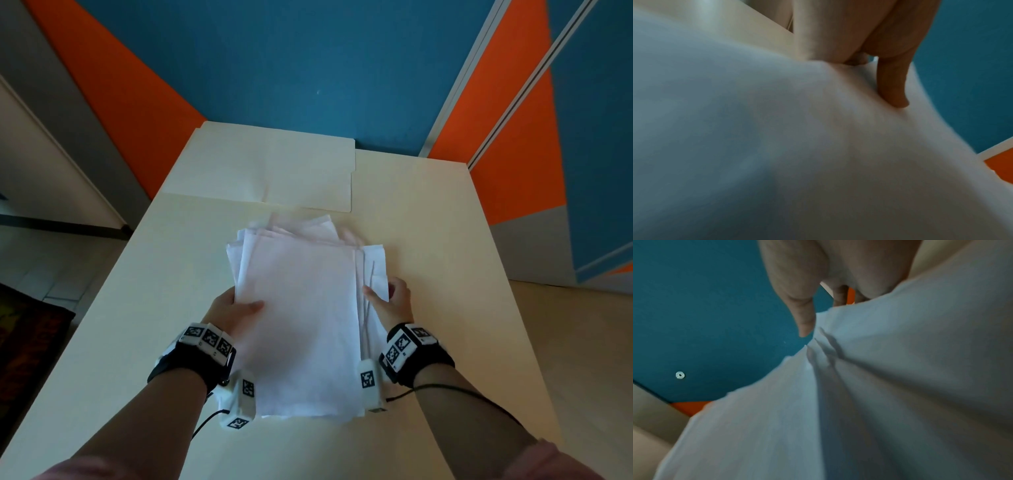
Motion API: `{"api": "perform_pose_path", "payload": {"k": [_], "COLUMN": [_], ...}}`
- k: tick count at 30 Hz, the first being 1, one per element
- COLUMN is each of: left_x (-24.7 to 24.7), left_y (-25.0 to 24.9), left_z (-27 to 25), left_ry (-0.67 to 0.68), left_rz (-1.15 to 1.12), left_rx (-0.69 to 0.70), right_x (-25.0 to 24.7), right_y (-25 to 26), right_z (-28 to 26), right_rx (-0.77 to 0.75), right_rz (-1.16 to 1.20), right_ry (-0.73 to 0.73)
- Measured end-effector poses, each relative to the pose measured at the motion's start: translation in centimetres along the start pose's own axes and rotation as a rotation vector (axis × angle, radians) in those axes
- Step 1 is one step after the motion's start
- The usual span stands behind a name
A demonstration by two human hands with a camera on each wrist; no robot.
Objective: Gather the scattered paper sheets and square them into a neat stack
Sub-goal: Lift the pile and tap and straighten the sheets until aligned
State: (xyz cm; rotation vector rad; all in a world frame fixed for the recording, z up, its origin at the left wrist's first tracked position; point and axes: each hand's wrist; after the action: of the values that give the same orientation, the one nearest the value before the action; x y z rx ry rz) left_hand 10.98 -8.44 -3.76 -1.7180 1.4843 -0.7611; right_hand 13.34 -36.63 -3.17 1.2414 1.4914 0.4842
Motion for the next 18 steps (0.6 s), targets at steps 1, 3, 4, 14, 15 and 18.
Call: {"api": "perform_pose_path", "payload": {"k": [1,3,4,14,15,18], "left_x": [-0.1,-0.2,-0.3,-0.8,-1.0,-1.6], "left_y": [-0.4,-1.7,-2.5,-11.4,-11.3,-10.7], "left_z": [-0.3,-0.9,-1.1,-3.0,-2.6,-1.4], "left_ry": [0.015,0.071,0.100,0.182,0.107,-0.138], "left_rz": [-0.046,-0.141,-0.178,-0.240,-0.241,-0.260], "left_rx": [0.022,0.078,0.111,0.361,0.358,0.317], "right_x": [-0.3,-1.5,-2.3,-5.2,-5.3,-5.8], "right_y": [0.1,1.2,2.0,11.5,12.4,13.9], "right_z": [0.0,-0.1,-0.2,-2.1,-2.4,-3.1], "right_rx": [0.045,0.137,0.159,-0.174,-0.238,-0.419], "right_rz": [0.073,0.199,0.255,0.495,0.464,0.369], "right_ry": [0.018,0.130,0.216,0.182,0.184,0.231]}}
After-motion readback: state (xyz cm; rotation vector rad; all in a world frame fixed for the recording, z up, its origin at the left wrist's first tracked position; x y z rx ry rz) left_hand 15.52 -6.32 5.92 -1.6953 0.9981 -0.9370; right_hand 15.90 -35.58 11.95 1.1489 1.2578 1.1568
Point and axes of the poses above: each hand's wrist, its own z-axis towards the middle knuckle, its own x-axis out of the palm, y = z × x, and after that the axes turned 1 degree about -z, right-handed
